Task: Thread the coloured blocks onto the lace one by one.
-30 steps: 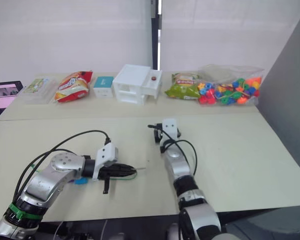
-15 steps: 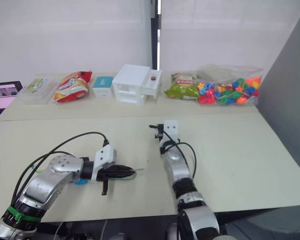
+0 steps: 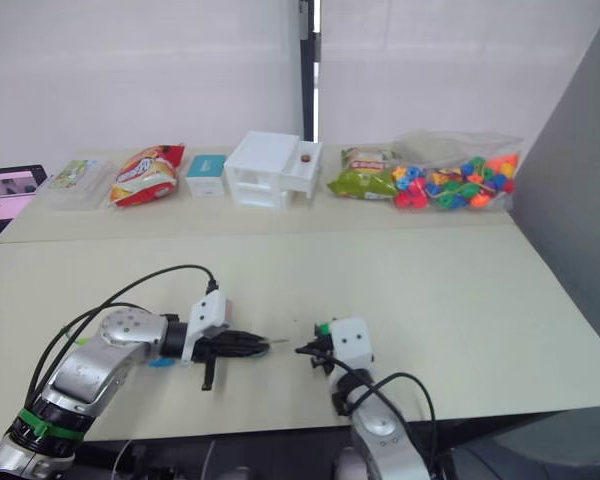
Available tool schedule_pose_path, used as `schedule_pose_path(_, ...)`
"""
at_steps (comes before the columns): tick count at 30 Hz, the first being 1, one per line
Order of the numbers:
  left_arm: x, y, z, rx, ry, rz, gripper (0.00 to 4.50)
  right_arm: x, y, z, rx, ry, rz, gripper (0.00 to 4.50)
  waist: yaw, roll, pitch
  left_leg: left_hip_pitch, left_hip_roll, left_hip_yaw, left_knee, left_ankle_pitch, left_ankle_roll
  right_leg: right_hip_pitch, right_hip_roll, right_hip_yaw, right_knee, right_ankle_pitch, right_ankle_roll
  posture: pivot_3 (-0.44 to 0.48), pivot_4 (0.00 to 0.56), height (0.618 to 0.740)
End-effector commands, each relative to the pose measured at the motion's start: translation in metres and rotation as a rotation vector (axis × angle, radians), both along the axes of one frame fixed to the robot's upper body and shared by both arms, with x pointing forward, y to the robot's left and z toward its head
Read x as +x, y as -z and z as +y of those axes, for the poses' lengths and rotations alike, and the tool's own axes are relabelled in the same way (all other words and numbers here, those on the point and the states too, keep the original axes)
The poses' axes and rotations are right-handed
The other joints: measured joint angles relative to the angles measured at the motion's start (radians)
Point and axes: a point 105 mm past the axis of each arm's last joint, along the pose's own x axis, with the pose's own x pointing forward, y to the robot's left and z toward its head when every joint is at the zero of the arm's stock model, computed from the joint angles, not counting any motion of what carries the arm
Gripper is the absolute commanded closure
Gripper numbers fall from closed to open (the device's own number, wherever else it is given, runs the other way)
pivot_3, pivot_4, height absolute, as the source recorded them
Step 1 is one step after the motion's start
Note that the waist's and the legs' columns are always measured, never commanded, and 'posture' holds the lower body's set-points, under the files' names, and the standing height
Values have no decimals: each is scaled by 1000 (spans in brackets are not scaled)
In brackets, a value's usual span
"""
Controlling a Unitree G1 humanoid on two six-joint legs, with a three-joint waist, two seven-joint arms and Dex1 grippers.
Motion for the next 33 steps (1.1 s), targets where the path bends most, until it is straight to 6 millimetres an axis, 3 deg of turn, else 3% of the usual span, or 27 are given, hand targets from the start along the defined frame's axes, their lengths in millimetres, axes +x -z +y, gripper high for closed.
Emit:
schedule_pose_path(1, 2, -9, -3, -7, 25, -41, 4500, -3, 15, 5, 17, -7, 88, 3300, 0, -1, -1, 0, 0, 0, 0, 0, 0, 0, 0, 0, 0, 0, 0, 0, 150, 740)
schedule_pose_path(5, 3, -10, -3, -4, 27, -42, 4500, -2, 19, 5, 49, 12, 111, 3300, -2, -3, -2, 0, 0, 0, 0, 0, 0, 0, 0, 0, 0, 0, 0, 0, 150, 740)
schedule_pose_path(7, 3, -10, -4, -3, 28, -42, 4500, -1, 17, 2, 47, 19, 97, 2248, -1, -3, -2, 0, 0, 0, 0, 0, 0, 0, 0, 0, 0, 0, 0, 0, 150, 740)
schedule_pose_path(13, 4, -10, -5, -5, 29, -40, 4500, 0, -43, -4, 12, -96, -167, 179, 4, -3, -2, -1, 0, 0, 0, 0, 0, 0, -1, 0, 0, 0, 0, 0, 150, 740)
schedule_pose_path(14, 4, -10, -6, -5, 29, -41, 4500, -1, -51, -5, 0, -133, -197, 19, 5, -3, -2, -1, 0, 0, 0, 0, 0, 0, -1, 0, 0, 0, 0, 0, 150, 740)
schedule_pose_path(20, 5, -11, -8, -10, 22, -44, 4500, -4, -84, -20, -112, -487, -234, 19, 8, -3, -1, -1, -1, 0, 0, 0, 0, 1, -1, -1, -1, 0, 0, 0, 150, 740)
schedule_pose_path(23, 6, -11, -8, -11, 21, -44, 4500, -12, -89, -23, -139, -764, -125, 19, 10, -3, -1, -1, 0, 0, 1, 0, 0, 1, -1, -1, -2, 0, 0, 0, 150, 740)
schedule_pose_path(27, 6, -11, -8, -12, 22, -44, 4500, -17, -79, -31, -279, -1034, 38, 19, 12, -3, -1, -1, 0, -1, 1, -1, 1, 2, 0, -1, -2, 0, 0, 0, 150, 740)
schedule_pose_path(33, 0, -10, -10, -16, 23, -42, 4500, 13, -50, -36, -657, -1241, 43, 19, 9, -3, -1, -2, 0, 0, 3, -1, 2, 2, 0, -1, -4, 0, 0, 0, 150, 740)
